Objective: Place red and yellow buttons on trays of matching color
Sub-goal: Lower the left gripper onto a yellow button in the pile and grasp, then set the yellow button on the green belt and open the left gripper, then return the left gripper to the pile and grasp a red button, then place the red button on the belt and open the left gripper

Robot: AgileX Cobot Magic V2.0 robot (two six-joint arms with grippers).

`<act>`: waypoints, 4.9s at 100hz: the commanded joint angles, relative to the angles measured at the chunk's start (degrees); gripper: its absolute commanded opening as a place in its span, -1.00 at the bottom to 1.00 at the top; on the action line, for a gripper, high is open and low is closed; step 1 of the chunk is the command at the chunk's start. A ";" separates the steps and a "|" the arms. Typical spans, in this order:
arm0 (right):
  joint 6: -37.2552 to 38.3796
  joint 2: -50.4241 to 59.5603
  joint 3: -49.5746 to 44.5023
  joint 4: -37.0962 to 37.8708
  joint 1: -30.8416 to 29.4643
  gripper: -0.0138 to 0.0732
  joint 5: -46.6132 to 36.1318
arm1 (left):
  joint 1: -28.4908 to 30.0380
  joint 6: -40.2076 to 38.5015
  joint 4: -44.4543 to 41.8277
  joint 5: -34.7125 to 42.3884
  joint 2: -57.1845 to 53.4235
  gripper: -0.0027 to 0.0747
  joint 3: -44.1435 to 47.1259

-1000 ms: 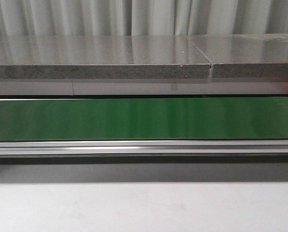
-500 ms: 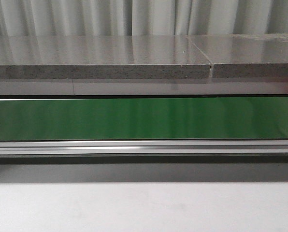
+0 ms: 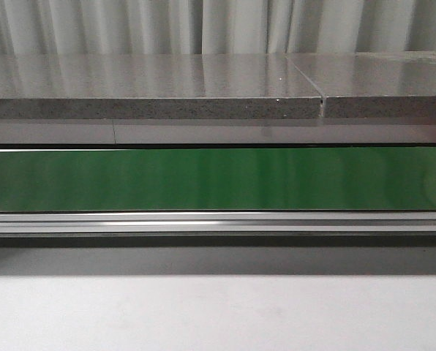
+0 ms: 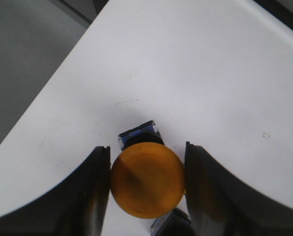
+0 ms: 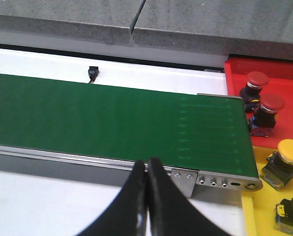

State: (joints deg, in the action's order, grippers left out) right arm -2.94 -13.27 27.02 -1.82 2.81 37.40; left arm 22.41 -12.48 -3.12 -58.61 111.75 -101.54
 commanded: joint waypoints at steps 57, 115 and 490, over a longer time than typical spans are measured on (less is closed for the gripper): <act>-0.52 -0.65 1.32 0.39 0.23 -0.84 -4.02 | -9.14 2.97 0.88 3.07 -21.99 -0.50 17.38; -0.52 -0.65 1.32 0.39 0.23 -0.84 -4.02 | -14.19 2.97 6.27 0.16 -16.05 -0.07 17.82; -0.52 -0.65 1.32 0.39 0.23 -0.84 -4.02 | -0.16 7.79 5.94 -5.08 -30.90 -0.37 25.21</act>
State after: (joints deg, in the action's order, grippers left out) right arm -2.94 -13.27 27.02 -1.82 2.81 37.40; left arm 24.56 -4.74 2.14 -63.40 80.71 -71.72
